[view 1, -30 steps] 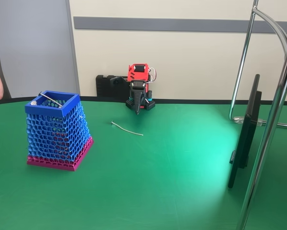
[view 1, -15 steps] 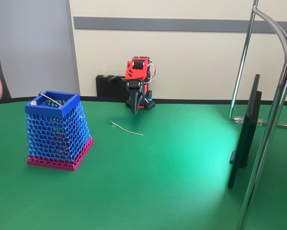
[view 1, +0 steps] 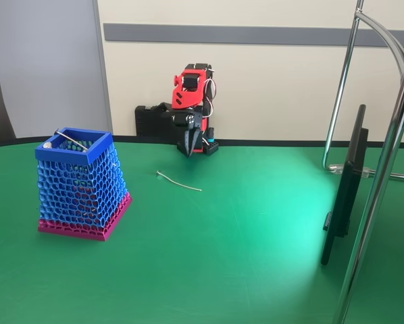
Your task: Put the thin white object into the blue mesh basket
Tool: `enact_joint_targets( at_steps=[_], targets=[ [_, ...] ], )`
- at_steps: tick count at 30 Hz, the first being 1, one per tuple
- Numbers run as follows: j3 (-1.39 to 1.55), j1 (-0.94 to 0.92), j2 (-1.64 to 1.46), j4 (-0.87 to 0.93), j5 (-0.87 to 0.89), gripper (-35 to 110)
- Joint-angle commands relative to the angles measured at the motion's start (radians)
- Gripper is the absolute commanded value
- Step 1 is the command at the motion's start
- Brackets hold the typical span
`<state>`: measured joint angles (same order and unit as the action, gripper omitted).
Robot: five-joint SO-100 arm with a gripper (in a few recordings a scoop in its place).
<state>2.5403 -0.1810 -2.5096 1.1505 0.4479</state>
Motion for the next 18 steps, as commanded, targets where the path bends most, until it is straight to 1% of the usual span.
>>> enact_joint_targets(
  at_steps=[1,7,10,14,18],
  targets=[
    [-0.086,-0.058,0.098,0.011,0.014,1],
    [-0.130,-0.117,0.230,-0.005,0.005,1],
    [-0.130,-0.120,0.288,-0.051,-0.017,10],
    [-0.138,-0.133,0.360,-0.083,-0.017,10],
    [-0.152,-0.160,0.440,-0.117,-0.021,13]
  ],
)
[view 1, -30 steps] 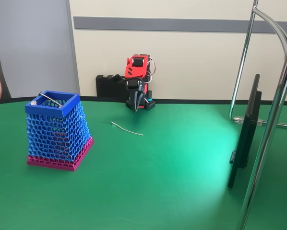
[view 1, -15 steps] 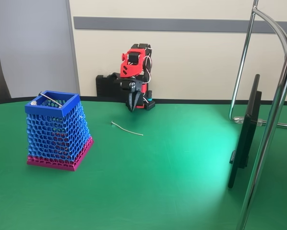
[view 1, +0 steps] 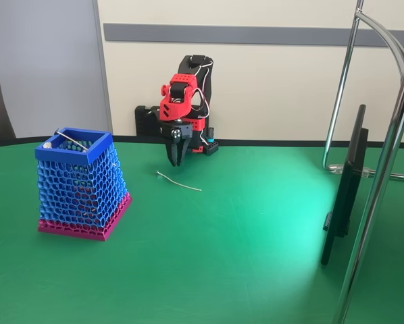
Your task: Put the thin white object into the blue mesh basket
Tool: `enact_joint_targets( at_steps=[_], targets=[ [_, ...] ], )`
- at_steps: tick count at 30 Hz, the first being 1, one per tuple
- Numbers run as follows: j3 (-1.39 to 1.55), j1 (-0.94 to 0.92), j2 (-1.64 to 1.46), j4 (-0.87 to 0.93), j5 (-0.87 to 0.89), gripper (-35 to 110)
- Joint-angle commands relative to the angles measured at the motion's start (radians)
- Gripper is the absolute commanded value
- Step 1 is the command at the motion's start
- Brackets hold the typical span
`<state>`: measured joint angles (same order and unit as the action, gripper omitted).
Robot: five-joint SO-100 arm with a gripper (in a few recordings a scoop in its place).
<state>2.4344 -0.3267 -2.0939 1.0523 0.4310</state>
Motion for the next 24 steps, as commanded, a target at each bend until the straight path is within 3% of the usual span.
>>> enact_joint_targets(
  at_steps=[1,24],
  targets=[
    [-0.055,-0.021,0.044,-0.018,-0.008,13],
    [-0.137,-0.144,0.241,-0.021,-0.098,14]
  ],
)
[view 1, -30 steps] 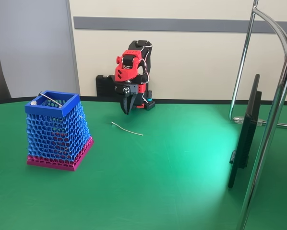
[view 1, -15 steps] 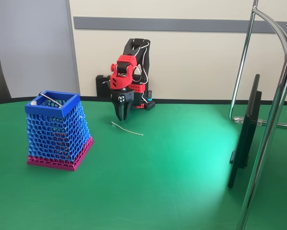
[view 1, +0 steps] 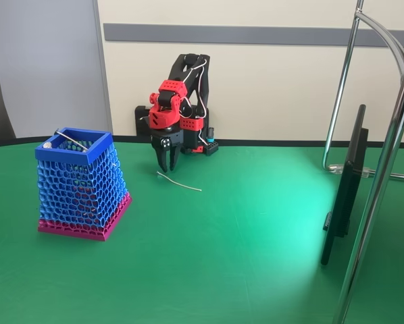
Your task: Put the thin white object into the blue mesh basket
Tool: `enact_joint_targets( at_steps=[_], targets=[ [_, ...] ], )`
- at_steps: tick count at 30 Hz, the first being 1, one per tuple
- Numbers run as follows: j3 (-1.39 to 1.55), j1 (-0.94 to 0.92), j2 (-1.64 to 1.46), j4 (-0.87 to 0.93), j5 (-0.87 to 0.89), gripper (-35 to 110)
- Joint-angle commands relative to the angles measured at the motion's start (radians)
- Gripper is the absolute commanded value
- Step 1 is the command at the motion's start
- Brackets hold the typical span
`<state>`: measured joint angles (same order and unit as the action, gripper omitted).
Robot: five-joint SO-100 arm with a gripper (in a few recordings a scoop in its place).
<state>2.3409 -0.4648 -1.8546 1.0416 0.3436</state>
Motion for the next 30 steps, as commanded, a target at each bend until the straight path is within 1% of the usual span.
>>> enact_joint_targets(
  at_steps=[1,13,30],
  targets=[
    [-0.052,-0.009,0.005,-0.011,-0.014,14],
    [-0.069,-0.048,0.057,-0.031,-0.066,13],
    [-0.138,-0.081,0.170,-0.031,-0.087,13]
  ],
)
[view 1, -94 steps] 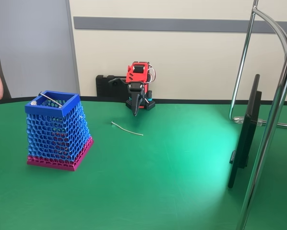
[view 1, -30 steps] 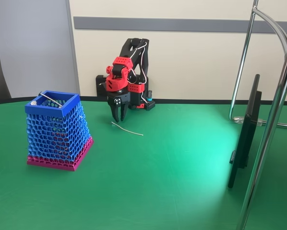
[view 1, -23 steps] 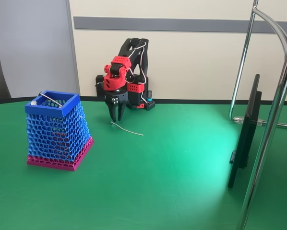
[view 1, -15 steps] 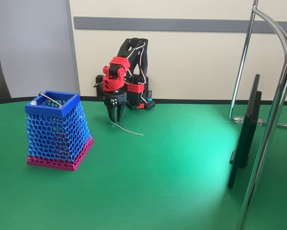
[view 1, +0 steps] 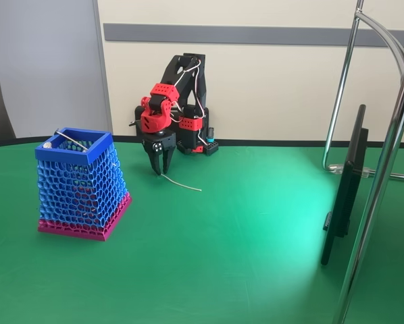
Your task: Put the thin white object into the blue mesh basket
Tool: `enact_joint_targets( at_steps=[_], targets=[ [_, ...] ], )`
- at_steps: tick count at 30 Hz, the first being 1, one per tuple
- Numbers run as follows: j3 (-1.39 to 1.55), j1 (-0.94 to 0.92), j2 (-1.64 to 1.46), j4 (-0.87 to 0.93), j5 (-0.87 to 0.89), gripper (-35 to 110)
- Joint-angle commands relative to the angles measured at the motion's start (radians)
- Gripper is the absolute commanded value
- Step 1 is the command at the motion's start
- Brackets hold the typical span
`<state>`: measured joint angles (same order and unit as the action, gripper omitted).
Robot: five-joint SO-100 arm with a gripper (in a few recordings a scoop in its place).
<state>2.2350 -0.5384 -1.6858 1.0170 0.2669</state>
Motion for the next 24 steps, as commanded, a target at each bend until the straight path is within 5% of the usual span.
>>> enact_joint_targets(
  at_steps=[1,24],
  targets=[
    [-0.034,-0.012,0.008,-0.006,-0.014,12],
    [-0.117,-0.035,0.083,0.043,-0.083,2]
  ],
)
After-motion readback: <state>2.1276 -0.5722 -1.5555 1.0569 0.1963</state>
